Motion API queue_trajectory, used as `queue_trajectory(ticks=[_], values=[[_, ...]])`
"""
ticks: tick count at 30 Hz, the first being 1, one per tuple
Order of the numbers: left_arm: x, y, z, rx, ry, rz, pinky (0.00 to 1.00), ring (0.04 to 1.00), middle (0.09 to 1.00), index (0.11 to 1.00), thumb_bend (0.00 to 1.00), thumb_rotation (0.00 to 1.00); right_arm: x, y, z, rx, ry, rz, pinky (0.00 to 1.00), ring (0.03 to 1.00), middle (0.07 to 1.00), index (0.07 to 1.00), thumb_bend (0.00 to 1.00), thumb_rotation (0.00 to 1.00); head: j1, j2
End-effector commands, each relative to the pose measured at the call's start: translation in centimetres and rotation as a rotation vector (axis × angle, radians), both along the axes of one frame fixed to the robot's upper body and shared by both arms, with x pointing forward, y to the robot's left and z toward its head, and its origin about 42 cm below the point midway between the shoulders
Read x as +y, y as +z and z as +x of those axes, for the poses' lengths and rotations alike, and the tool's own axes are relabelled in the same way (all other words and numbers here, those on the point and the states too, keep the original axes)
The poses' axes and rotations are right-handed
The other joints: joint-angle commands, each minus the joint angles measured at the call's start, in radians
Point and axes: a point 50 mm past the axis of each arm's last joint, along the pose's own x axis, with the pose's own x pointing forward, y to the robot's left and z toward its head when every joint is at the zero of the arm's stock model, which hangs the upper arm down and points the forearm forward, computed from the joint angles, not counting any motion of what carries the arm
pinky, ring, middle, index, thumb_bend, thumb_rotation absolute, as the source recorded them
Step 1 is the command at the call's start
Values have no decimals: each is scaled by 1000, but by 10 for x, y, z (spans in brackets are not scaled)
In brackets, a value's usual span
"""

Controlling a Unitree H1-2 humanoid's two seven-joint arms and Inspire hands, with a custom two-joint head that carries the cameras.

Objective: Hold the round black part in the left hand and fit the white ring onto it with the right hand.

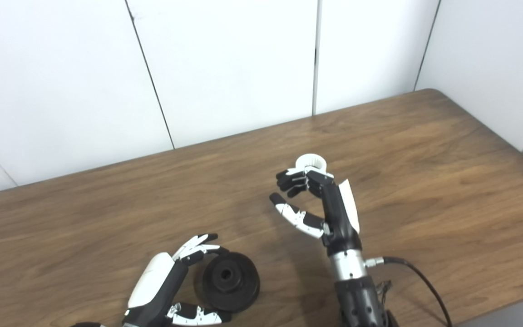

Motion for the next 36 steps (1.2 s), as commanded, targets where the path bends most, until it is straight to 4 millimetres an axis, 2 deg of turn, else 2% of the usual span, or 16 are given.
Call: queue_trajectory(ticks=[1,9,12,16,18,25,29,33,36], values=[[6,-8,0,38,-5,38,757,928,904,492,522,68,-6,24,9,-78,-15,-47,429,544,615,496,497,143,-20,-12],[7,-7,-2,29,-10,26,759,926,901,491,522,66,-47,51,32,-52,-69,-197,451,568,653,498,499,151,-30,-26],[8,-7,-3,25,-14,25,767,930,902,492,522,66,-57,59,38,-13,-112,-304,547,646,680,498,500,158,-26,-25],[8,-6,-4,24,-14,30,771,932,904,492,522,66,-66,67,46,20,-148,-404,638,753,766,499,500,165,-25,-26],[8,-6,-4,24,-8,30,763,927,900,491,522,66,-71,71,51,22,-163,-449,677,797,812,714,583,374,-26,-27],[8,-7,-3,28,1,30,759,922,896,491,522,66,-86,82,75,20,-208,-558,632,785,818,741,591,401,-21,-30],[8,-7,-2,26,-4,34,762,924,898,491,522,65,-97,85,99,39,-197,-638,624,770,806,737,603,412,-19,-33],[7,-7,-2,27,-2,32,762,924,897,491,522,66,-102,86,116,92,-154,-725,694,828,848,784,594,434,-10,-33],[6,-6,-2,27,-1,29,770,926,896,491,522,66,-107,85,129,154,-110,-795,745,894,900,844,629,496,-7,-31]])
